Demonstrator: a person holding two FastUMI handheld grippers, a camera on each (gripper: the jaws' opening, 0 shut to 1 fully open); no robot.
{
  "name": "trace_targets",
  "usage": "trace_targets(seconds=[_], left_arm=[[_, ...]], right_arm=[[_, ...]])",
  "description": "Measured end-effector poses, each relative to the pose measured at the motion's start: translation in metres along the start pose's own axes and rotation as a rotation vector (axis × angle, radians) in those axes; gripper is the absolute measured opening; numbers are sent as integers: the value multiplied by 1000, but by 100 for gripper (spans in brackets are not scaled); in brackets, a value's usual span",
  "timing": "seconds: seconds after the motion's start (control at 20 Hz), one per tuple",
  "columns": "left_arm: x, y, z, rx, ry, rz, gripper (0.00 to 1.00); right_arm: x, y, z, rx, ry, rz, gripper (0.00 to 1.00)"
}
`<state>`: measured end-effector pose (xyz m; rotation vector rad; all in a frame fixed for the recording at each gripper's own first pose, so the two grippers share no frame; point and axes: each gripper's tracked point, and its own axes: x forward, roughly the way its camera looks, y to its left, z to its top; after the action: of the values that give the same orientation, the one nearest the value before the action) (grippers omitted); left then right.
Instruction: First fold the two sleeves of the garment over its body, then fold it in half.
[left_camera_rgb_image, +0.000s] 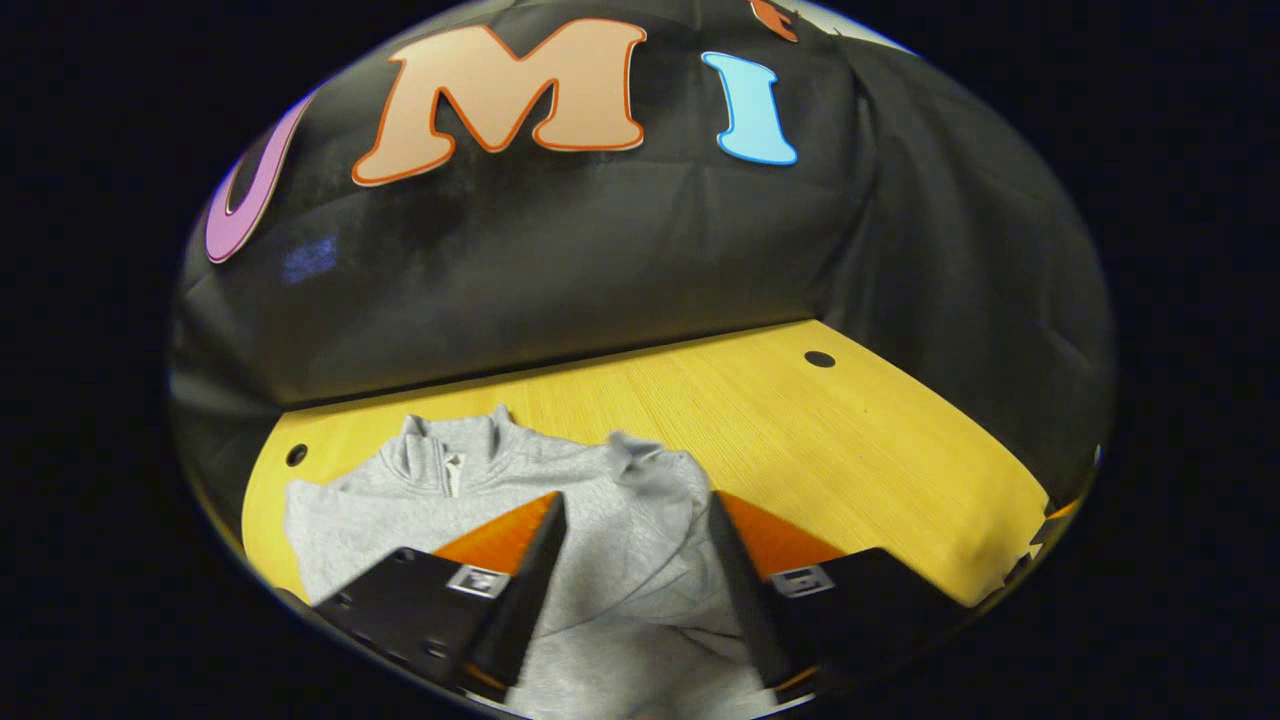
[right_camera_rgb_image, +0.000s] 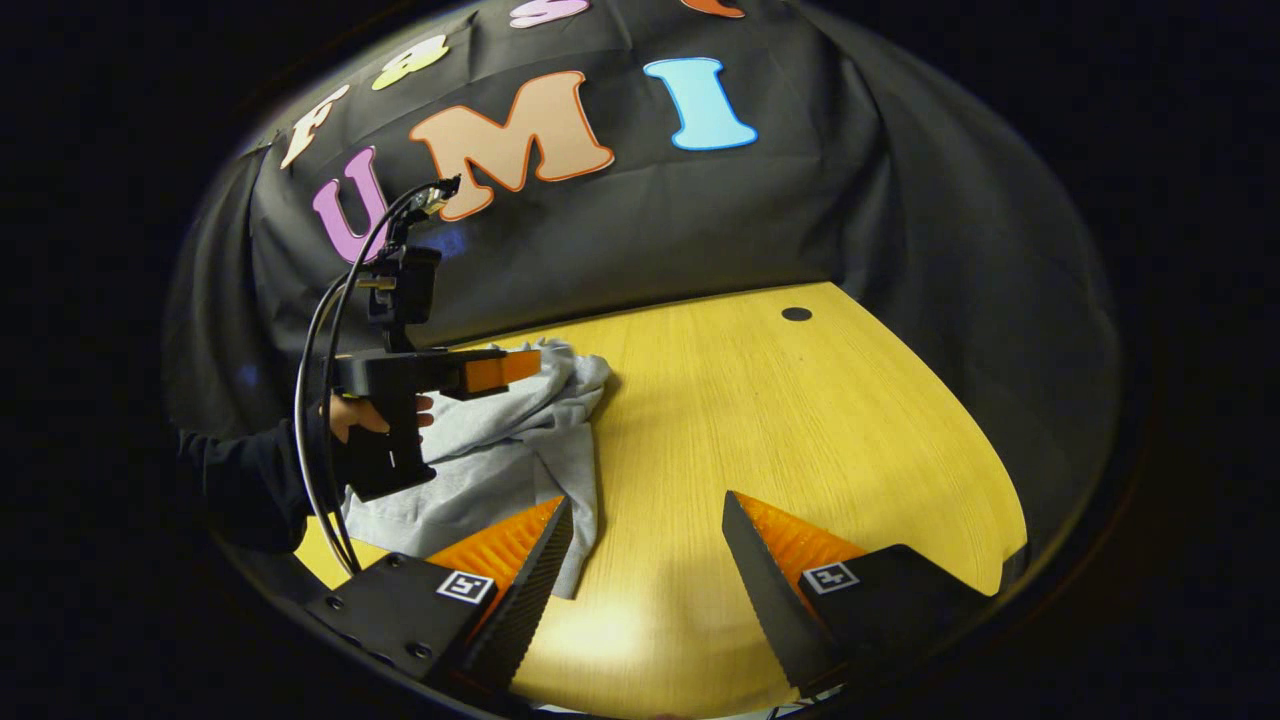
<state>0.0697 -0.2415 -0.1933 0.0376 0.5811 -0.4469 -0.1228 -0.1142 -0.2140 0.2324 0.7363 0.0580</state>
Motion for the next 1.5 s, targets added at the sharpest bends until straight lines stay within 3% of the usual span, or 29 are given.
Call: trace_targets(seconds=[0.1, 0.45, 0.65, 0.9, 1.15, 1.5], left_arm=[[-22, 16, 9, -21, -39, 31, 94], [-117, 111, 0, -47, -128, 177, 96], [-177, 170, -38, -52, -108, 280, 96], [-217, 218, -110, -147, -1, 377, 96], [-235, 234, -178, -196, 125, 408, 96], [-235, 231, -238, -237, 240, 384, 97]], right_arm=[[3, 12, 3, -10, -5, 26, 96], [33, 62, 10, -45, -12, 85, 96], [47, 77, 5, -70, -5, 84, 96], [58, 86, -9, -126, 22, 71, 96], [63, 90, -40, -195, 79, 63, 97], [71, 82, -92, -238, 178, 16, 97]])
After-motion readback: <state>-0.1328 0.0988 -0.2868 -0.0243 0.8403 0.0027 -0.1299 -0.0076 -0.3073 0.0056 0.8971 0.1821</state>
